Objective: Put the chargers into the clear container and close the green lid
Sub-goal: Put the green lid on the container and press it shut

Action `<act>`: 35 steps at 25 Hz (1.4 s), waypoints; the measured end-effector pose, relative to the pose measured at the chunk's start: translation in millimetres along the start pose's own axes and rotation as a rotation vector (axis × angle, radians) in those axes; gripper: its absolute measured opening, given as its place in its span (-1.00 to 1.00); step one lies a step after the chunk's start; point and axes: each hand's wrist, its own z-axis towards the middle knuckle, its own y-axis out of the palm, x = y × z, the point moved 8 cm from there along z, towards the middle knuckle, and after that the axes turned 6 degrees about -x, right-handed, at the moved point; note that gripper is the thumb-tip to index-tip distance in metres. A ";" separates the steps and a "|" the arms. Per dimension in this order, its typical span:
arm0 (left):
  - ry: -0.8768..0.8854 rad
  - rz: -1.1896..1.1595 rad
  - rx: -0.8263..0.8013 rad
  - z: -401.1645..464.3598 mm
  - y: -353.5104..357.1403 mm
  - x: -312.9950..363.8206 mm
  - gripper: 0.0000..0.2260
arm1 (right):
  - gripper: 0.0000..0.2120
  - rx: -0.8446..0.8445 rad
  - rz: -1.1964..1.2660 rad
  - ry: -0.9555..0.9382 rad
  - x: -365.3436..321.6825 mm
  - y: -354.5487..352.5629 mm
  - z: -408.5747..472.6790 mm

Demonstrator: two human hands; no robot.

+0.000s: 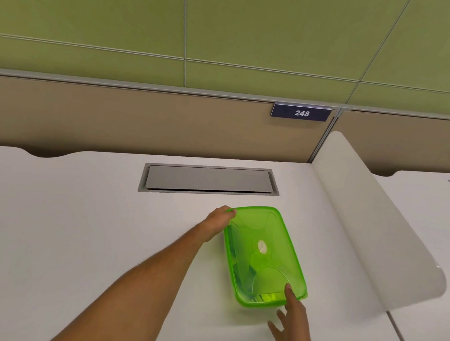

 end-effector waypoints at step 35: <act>-0.089 -0.680 0.440 -135.8 -117.9 -128.8 -0.80 | -0.24 -0.319 -0.575 -0.255 -97.5 196.0 61.0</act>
